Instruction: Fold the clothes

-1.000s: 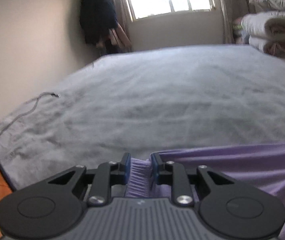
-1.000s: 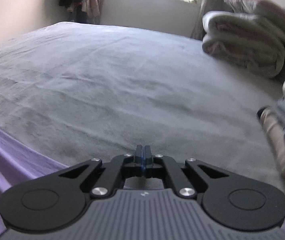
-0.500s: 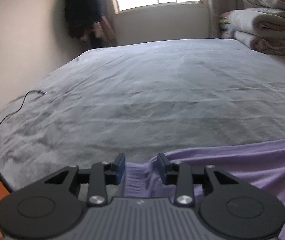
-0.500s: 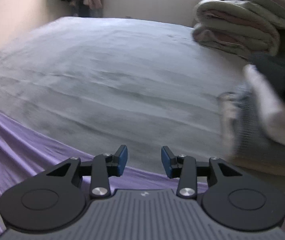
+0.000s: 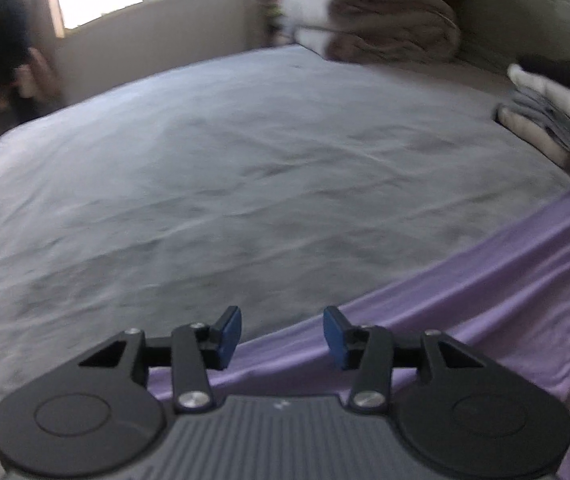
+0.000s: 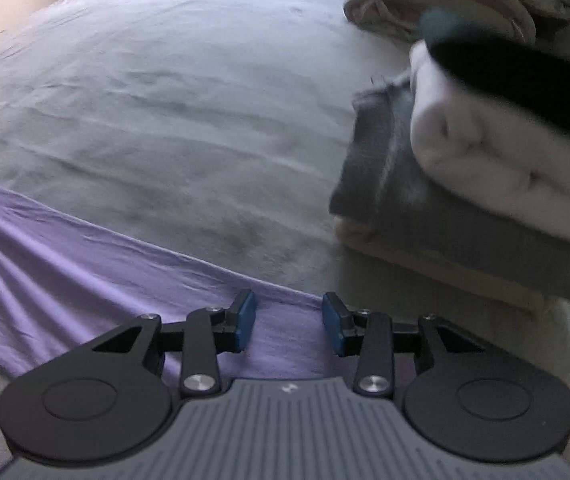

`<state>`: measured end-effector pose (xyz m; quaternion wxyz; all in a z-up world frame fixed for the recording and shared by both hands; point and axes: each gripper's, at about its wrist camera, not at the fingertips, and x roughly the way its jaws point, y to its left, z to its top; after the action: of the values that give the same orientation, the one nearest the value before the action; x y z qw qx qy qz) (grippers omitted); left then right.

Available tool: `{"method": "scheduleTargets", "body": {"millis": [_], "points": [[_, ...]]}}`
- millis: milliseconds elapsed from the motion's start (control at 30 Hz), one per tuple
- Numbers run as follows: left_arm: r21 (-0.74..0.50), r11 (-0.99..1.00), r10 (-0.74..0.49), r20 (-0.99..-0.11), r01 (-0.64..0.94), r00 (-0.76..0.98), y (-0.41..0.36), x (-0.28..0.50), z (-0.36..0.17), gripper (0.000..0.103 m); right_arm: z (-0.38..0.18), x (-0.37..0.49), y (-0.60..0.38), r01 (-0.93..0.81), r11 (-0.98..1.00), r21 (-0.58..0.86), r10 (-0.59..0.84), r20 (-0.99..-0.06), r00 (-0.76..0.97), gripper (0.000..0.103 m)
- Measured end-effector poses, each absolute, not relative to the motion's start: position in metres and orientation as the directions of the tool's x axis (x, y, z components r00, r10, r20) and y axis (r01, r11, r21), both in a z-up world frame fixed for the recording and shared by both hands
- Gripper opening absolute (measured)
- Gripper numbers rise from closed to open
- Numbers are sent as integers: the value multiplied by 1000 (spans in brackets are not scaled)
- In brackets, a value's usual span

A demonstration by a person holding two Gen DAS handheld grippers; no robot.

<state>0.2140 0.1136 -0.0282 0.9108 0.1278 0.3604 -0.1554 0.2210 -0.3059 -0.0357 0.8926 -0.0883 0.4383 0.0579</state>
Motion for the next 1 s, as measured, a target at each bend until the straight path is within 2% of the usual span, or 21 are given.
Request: {"method": "scheduleTargets", "body": {"millis": [67,100,167,200,233,267,333,400,533,700,800,900,933,1000], "points": [[143,906,-183,-714,397,675,105,218,-33,46,-39,221,-312,-156,986,-59,50,-789,612,36],[154,900,-179,-723,408,667,101,220,-35,46,-40,221,-314,-150,988,-40,61,-786,615,30],[174,890,-167,-736,421,656,92,222,-39,39,-41,219,-312,-159,987,-20,85,-778,622,15],[167,886,-176,-742,433,647,90,221,-39,21,-41,219,-309,-158,987,-18,86,-775,626,6],[168,880,-181,-746,445,640,85,219,-39,4,-42,218,-305,-153,988,-31,74,-771,632,3],[169,873,-186,-751,457,634,81,217,-39,1,-42,218,-300,-149,987,-58,52,-766,641,2],[246,854,-144,-736,459,662,69,212,-39,0,-40,215,-292,-130,985,-115,3,-737,676,1],[263,867,-130,-702,424,700,68,210,-35,0,-37,213,-288,-88,984,-152,-42,-693,720,1],[233,918,-115,-620,322,776,77,214,-25,0,-34,218,-288,-9,986,-169,-100,-629,771,1],[248,928,-72,-611,277,788,70,223,-44,0,-49,228,-283,15,976,-218,-153,-631,761,1],[306,917,-31,-585,256,810,63,222,-62,0,-54,221,-286,36,973,-228,-174,-621,764,2],[376,894,7,-552,242,834,53,217,-68,0,-46,217,-298,31,988,-150,-121,-638,761,5],[379,894,11,-553,240,833,52,217,-66,0,-44,215,-302,30,992,-123,-103,-642,760,11],[368,898,6,-559,241,829,53,215,-60,3,-39,212,-309,27,997,-69,-66,-650,757,15]]}}
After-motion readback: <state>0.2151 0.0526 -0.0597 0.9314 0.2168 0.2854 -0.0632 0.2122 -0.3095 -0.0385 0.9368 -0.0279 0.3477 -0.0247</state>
